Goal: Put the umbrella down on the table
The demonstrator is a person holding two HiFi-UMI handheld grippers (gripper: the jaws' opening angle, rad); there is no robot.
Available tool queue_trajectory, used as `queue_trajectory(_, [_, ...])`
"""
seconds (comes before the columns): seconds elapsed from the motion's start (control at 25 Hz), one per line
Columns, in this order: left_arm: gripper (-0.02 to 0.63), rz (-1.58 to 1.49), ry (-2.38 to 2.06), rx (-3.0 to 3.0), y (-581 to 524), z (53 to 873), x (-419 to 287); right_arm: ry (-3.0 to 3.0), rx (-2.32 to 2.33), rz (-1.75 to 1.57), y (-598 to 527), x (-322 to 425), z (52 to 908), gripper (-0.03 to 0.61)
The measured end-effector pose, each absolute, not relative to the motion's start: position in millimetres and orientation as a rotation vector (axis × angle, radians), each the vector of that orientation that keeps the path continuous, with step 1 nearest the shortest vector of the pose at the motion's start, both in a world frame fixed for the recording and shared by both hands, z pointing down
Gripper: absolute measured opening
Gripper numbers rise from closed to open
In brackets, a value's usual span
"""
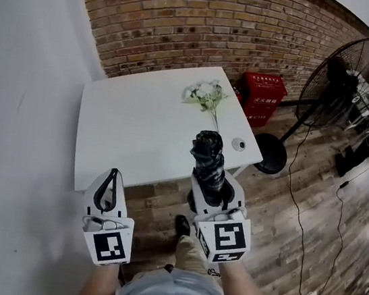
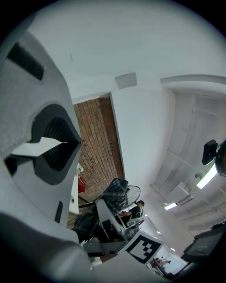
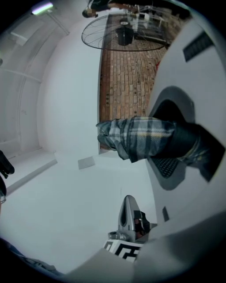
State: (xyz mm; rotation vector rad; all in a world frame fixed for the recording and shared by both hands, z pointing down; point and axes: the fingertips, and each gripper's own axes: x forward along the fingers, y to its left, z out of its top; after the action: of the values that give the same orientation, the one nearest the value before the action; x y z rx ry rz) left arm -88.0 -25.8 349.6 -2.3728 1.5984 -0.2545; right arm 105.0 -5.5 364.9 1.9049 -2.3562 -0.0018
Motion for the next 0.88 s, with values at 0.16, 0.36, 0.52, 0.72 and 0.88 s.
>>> queue_trajectory(0.16, [0.008, -0.281, 1.613, -2.350, -69.6, 349.4, -73.1, -2.385, 1.884, 0.065, -55.8, 123.0, 374.1, 0.186])
queue_trajectory(0.36, [0.008, -0.327, 1.628, -2.332, -124.0, 347.5, -46.4, -2.421, 1.834, 0.100, -120.8, 141.3, 374.3, 0.186])
queue_trajectory(0.52, [0.008, -0.311, 1.648, -2.304, -161.6, 335.7, -34.4, -2.452, 1.798, 0.075, -166.1, 149.6, 363.0, 0.186])
queue_trajectory(0.72, [0.008, -0.292, 1.689, -2.250, -193.8, 322.5, -28.3, -2.506, 1.751, 0.039, -211.1, 153.0, 349.1, 0.186])
queue_trajectory(0.88, [0.008, -0.271, 1.733, -2.191, -206.7, 313.0, -29.8, -2.549, 1.698, 0.011, -235.8, 150.2, 342.7, 0.186])
